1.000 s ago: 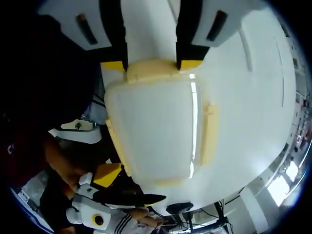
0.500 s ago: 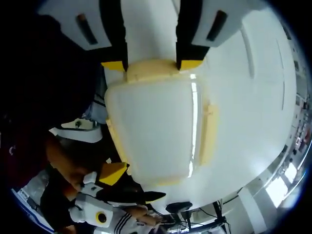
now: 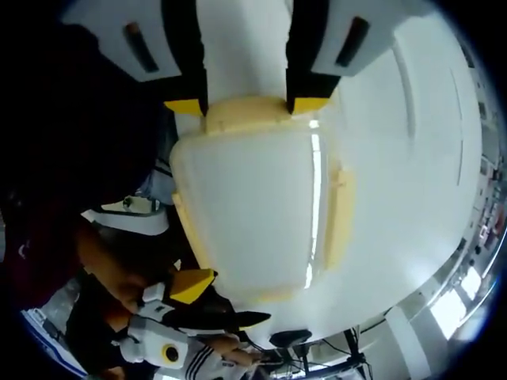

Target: Snap each plastic latch of the storage box into its locked position after aligning the lid with the box until every specified latch is closed and the lid sits flush.

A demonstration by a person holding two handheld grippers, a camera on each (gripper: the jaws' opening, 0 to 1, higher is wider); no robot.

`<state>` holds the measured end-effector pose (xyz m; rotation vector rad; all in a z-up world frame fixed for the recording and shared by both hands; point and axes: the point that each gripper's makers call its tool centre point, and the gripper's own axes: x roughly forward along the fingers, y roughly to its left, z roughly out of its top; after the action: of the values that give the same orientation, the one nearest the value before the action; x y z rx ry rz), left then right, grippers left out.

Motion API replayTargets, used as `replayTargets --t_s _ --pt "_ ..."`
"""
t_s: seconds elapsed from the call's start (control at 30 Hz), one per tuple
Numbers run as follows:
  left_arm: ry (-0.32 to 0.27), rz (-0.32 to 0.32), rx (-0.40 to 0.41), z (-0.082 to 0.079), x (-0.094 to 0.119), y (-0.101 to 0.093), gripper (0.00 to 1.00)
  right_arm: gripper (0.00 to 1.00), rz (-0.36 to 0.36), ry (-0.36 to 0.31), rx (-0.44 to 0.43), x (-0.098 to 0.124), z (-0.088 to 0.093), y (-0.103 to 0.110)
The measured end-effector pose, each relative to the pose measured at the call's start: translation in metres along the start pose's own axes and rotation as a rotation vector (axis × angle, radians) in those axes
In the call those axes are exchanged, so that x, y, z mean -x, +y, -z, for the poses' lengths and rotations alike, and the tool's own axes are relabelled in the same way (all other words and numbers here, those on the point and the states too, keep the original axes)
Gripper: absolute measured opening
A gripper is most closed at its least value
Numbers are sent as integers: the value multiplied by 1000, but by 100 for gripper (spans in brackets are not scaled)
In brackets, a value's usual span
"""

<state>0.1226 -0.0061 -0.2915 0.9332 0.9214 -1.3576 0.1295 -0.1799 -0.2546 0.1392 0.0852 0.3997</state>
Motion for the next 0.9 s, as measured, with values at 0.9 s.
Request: replayTargets --t_s 0.9 --pt "5 1 31 18 8 -4 38 87 -18 7 1 -4 1 6"
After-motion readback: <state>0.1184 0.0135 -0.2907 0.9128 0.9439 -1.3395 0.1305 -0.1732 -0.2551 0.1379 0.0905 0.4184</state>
